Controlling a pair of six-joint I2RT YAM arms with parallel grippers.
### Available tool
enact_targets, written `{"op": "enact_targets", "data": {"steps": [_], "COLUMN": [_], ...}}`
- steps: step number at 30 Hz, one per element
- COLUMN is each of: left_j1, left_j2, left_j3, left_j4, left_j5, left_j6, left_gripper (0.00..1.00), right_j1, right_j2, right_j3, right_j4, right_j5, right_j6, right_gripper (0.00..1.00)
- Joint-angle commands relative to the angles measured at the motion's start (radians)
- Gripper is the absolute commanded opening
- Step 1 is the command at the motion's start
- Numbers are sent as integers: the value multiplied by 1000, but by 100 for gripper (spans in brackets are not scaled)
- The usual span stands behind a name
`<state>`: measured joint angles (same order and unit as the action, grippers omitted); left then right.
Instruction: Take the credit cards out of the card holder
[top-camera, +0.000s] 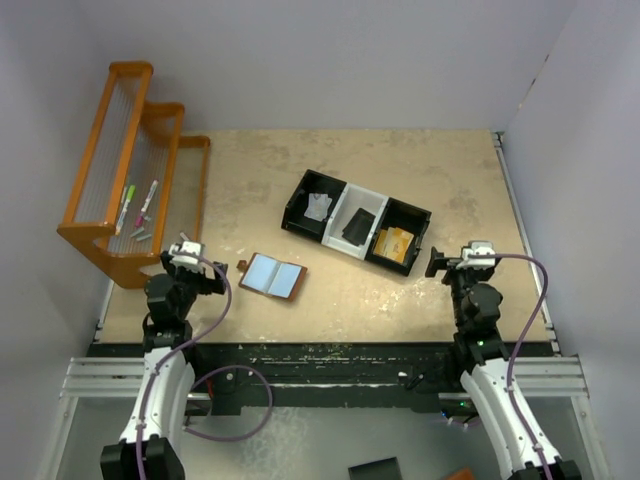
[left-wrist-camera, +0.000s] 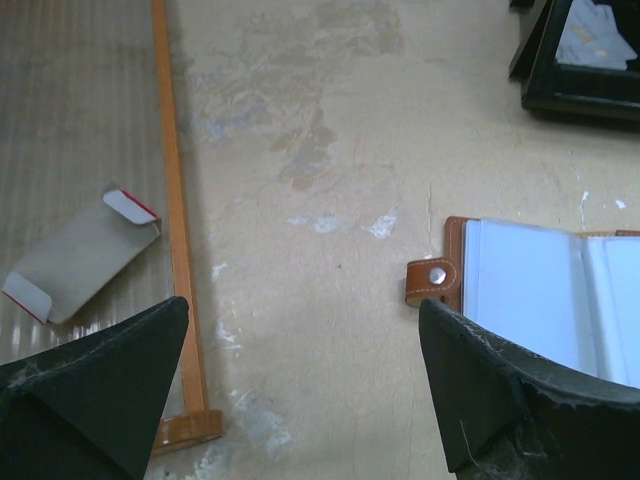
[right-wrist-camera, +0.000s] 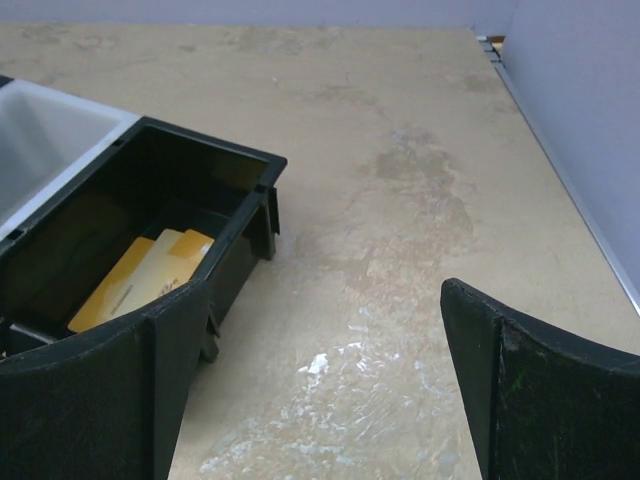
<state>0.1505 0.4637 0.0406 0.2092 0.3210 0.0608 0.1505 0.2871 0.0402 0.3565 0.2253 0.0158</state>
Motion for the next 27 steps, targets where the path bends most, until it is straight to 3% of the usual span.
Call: {"op": "enact_targets", "data": {"steps": [1,27], "left_j1": [5,4], "left_j2": [-18,15], "left_j3": [7,14], "left_j4": [31,50], "left_j5": [-6,-13], "left_j6": [-15,-15], "left_gripper": [99,99], "right_j1": [1,1], "right_j2": [50,35], "right_j3": [8,4], "right_j4": [63,58], "right_j5": [22,26], "right_j6": [9,10], "right_gripper": [100,100]}}
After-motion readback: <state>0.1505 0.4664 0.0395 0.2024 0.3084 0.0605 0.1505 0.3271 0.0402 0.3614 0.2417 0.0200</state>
